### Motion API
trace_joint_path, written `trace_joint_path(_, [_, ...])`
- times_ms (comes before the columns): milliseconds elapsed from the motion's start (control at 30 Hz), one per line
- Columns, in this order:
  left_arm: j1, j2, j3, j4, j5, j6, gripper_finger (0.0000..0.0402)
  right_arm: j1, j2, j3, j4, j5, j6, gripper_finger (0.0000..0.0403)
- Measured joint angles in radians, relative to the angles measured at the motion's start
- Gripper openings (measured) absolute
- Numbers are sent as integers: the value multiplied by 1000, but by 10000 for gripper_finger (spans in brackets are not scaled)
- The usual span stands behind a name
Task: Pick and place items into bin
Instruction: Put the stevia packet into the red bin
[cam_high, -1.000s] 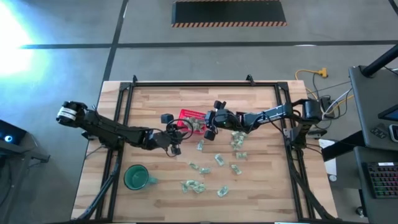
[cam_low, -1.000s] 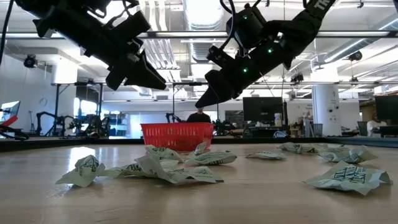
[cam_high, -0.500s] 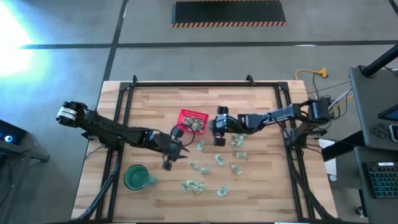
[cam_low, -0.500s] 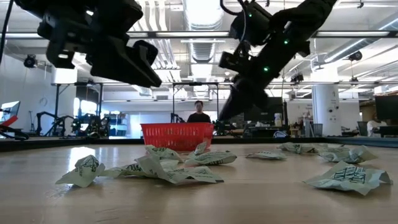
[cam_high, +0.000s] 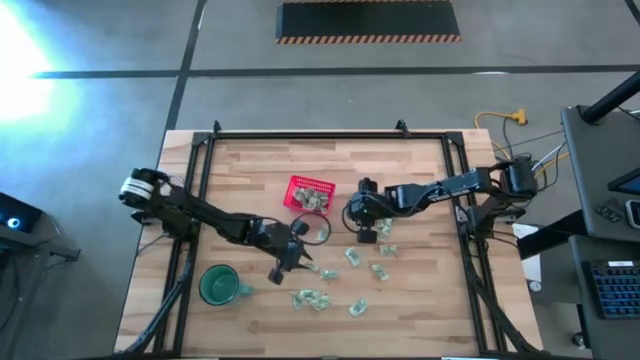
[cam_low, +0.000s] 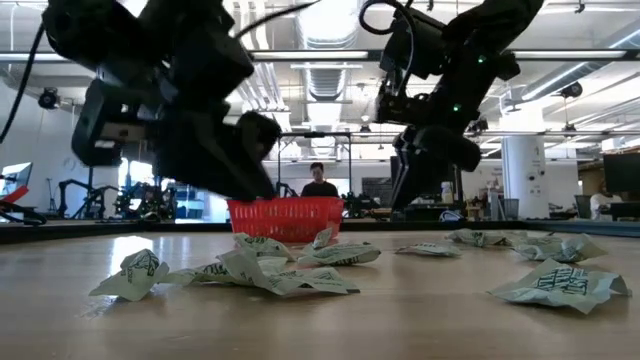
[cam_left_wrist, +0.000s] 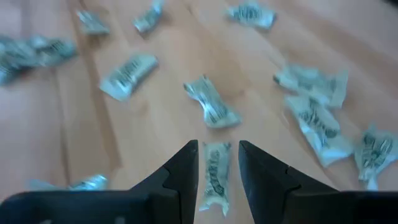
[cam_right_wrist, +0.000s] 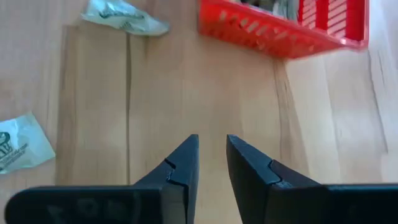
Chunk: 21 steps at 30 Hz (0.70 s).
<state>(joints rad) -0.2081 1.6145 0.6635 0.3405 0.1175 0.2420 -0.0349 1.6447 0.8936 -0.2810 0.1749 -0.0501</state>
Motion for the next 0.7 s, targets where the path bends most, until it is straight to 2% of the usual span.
trace_joint_path(400, [9,101,11,-8,9,0,98,0,-51,-31,-36,0,40,63])
trace_joint_path(700, [35,113,7,-12,3,-1,95,0,-51,-31,-29,1,35,64])
